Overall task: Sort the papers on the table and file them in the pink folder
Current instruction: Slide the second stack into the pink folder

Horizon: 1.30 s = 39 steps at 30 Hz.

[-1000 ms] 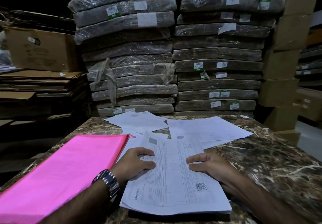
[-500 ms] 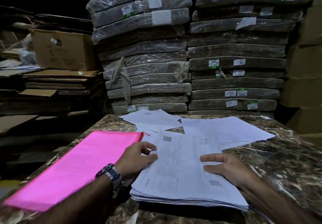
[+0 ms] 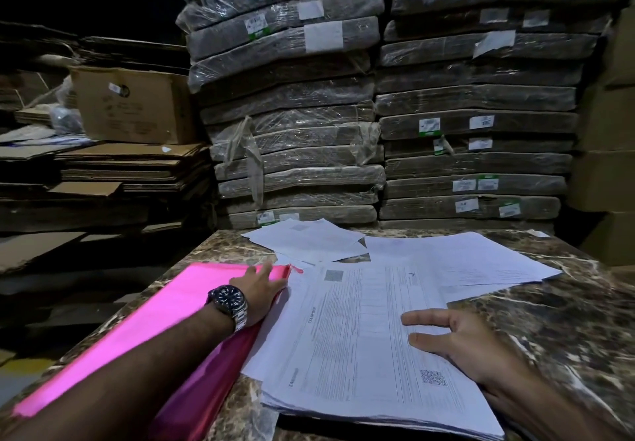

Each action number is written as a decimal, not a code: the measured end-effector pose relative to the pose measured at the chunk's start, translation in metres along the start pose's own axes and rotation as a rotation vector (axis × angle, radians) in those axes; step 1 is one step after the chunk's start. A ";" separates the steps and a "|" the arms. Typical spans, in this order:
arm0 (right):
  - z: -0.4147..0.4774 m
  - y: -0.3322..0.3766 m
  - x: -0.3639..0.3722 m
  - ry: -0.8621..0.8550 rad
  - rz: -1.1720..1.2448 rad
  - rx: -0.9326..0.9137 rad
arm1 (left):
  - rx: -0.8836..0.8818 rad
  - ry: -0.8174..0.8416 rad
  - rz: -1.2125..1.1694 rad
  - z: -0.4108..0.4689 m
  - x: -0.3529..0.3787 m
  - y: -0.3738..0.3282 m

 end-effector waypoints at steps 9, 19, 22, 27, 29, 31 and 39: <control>0.000 -0.001 0.001 0.025 0.007 0.018 | -0.046 -0.087 -0.085 0.001 -0.011 -0.002; -0.001 0.000 0.004 0.055 0.018 0.016 | -0.102 0.034 -0.038 -0.038 -0.013 -0.003; -0.001 0.004 0.009 0.092 0.037 0.007 | -0.139 0.067 -0.009 -0.054 -0.011 -0.003; 0.004 0.014 0.028 0.168 0.056 0.026 | -0.141 -0.044 -0.110 -0.062 -0.016 0.003; 0.005 0.019 0.037 0.200 0.041 0.025 | -0.141 -0.110 -0.188 -0.061 -0.020 0.006; 0.005 0.023 0.043 0.219 0.022 0.020 | -0.133 -0.160 -0.250 -0.060 -0.023 0.010; 0.008 0.025 0.035 0.233 -0.092 0.021 | -0.118 -0.235 -0.333 -0.053 -0.024 0.025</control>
Point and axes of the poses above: each hand's wrist, its own z-axis towards the middle knuckle, its own x-axis out of the palm, y = z × x, the point moved 5 cm from there along z, towards the middle knuckle, and after that the axes turned 8 degrees about x, right-handed, at the moved point
